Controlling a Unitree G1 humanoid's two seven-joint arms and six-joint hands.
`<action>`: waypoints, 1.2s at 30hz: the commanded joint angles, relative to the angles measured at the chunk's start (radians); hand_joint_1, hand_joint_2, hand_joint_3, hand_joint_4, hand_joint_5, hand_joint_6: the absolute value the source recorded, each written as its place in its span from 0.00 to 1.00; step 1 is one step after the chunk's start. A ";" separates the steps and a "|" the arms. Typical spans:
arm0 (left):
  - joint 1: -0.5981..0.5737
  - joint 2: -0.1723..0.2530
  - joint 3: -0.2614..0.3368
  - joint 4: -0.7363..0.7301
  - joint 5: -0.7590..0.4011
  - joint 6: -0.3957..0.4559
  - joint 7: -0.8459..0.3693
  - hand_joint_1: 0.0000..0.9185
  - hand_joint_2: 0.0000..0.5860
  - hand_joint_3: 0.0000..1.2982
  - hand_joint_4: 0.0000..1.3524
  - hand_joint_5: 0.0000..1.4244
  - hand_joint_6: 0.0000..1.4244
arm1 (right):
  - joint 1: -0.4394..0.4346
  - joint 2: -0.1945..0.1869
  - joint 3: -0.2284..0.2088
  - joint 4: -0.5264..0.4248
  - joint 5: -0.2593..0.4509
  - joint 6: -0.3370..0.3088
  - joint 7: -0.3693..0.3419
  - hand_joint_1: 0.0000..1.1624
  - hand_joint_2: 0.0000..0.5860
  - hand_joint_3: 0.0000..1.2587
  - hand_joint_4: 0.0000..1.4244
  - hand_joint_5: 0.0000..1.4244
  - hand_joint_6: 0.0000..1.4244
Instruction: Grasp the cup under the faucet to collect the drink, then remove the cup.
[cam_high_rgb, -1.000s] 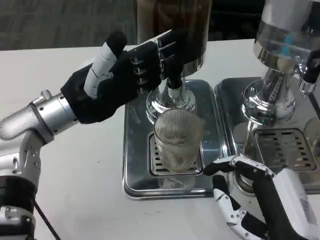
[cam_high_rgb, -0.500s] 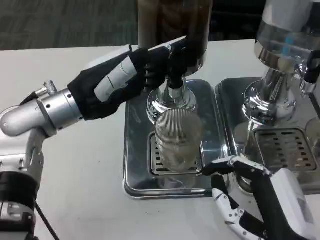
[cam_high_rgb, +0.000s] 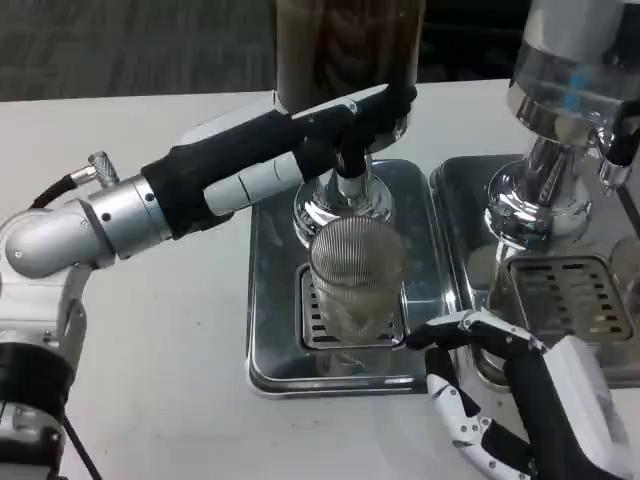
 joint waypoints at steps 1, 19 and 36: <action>0.023 0.027 -0.044 0.022 0.082 -0.024 0.017 0.00 0.19 0.04 0.00 0.01 0.00 | -0.003 -0.003 -0.001 -0.009 0.016 -0.006 0.002 0.42 0.87 0.47 0.33 0.32 0.20; 0.040 0.053 -0.099 0.029 0.131 -0.120 0.100 0.00 0.19 0.05 0.00 0.01 0.00 | 0.001 -0.002 -0.010 -0.022 0.042 0.003 0.011 0.42 0.86 0.45 0.32 0.31 0.20; 0.044 0.067 -0.122 0.027 0.145 -0.147 0.135 0.00 0.20 0.05 0.00 0.01 0.00 | -0.014 0.014 -0.045 -0.020 0.151 0.002 0.031 0.41 0.61 0.20 0.21 0.27 0.24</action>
